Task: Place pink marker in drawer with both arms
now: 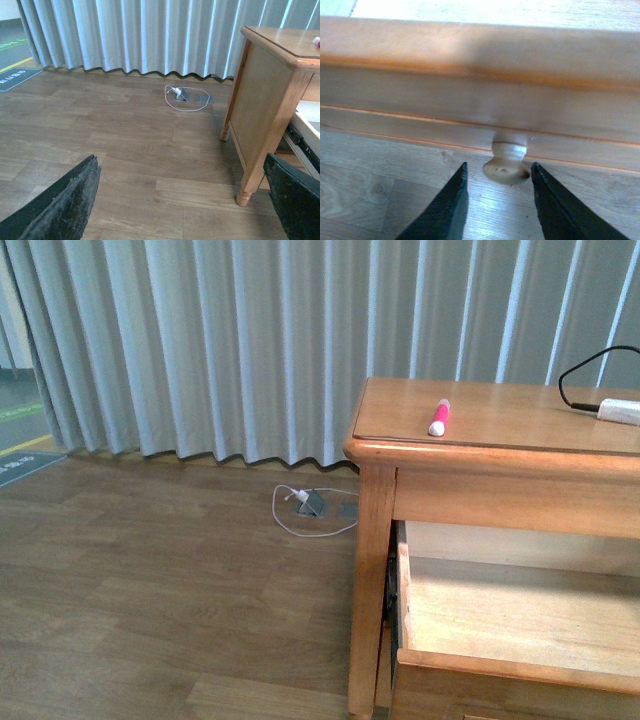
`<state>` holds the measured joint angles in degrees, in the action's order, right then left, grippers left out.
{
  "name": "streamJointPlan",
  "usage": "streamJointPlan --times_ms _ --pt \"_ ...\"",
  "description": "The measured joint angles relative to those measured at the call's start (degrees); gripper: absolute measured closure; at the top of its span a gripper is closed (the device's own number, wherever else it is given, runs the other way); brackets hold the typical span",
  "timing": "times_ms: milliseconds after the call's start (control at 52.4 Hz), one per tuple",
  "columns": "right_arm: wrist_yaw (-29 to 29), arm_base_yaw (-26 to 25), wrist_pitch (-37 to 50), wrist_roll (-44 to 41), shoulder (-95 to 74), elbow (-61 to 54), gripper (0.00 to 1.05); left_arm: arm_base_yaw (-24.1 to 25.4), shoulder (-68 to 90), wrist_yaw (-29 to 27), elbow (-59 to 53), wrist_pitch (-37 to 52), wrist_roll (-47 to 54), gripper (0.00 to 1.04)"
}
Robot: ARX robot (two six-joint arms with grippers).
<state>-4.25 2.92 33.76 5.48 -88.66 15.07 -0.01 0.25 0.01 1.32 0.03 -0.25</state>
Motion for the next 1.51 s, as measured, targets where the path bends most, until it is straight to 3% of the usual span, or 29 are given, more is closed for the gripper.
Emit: streamJointPlan --times_ms 153,305,343,362,400,419,477,534,953,1030,1220,1506 --pt "-1.6 -0.7 -9.0 0.6 11.3 -1.3 0.35 0.0 0.0 0.0 0.0 0.0 0.0 0.06" --pt "-5.5 -3.8 -25.6 -0.1 30.7 -0.8 0.09 0.0 0.0 0.0 0.0 0.0 0.0 0.06" --pt "-7.0 -5.1 -30.3 -0.4 35.6 -0.2 0.07 0.0 0.0 0.0 0.0 0.0 0.0 0.06" --pt "-16.5 -15.1 -52.3 -6.2 55.7 5.7 0.08 0.0 0.0 0.0 0.0 0.0 0.0 0.06" --pt "-17.7 -16.3 -53.9 -7.0 56.4 5.9 0.08 0.0 0.0 0.0 0.0 0.0 0.0 0.06" --pt "-21.8 -18.9 -57.6 -8.3 58.0 6.5 0.08 0.0 0.0 0.0 0.0 0.0 0.0 0.06" --pt "-24.6 -25.2 -63.4 -9.6 63.3 6.6 0.08 0.0 0.0 0.0 0.0 0.0 0.0 0.06" --pt "-24.8 -27.5 -63.9 -10.2 65.5 7.0 0.08 0.0 0.0 0.0 0.0 0.0 0.0 0.06" --pt "-25.0 -27.8 -64.0 -10.8 65.3 7.0 0.08 -0.5 0.2 -1.2 0.0 0.3 0.3 0.06" --pt "-25.0 -27.8 -64.0 -10.8 65.3 7.0 0.08 -3.0 4.2 -6.4 0.1 4.6 1.5 0.06" --pt "-25.0 -27.8 -64.0 -10.8 65.3 7.0 0.08 -5.6 23.2 -5.6 4.9 16.7 3.2 0.06" --pt "-25.0 -27.8 -64.0 -10.8 65.3 7.0 0.08 -12.3 53.5 -4.1 21.9 31.4 8.7 0.06"
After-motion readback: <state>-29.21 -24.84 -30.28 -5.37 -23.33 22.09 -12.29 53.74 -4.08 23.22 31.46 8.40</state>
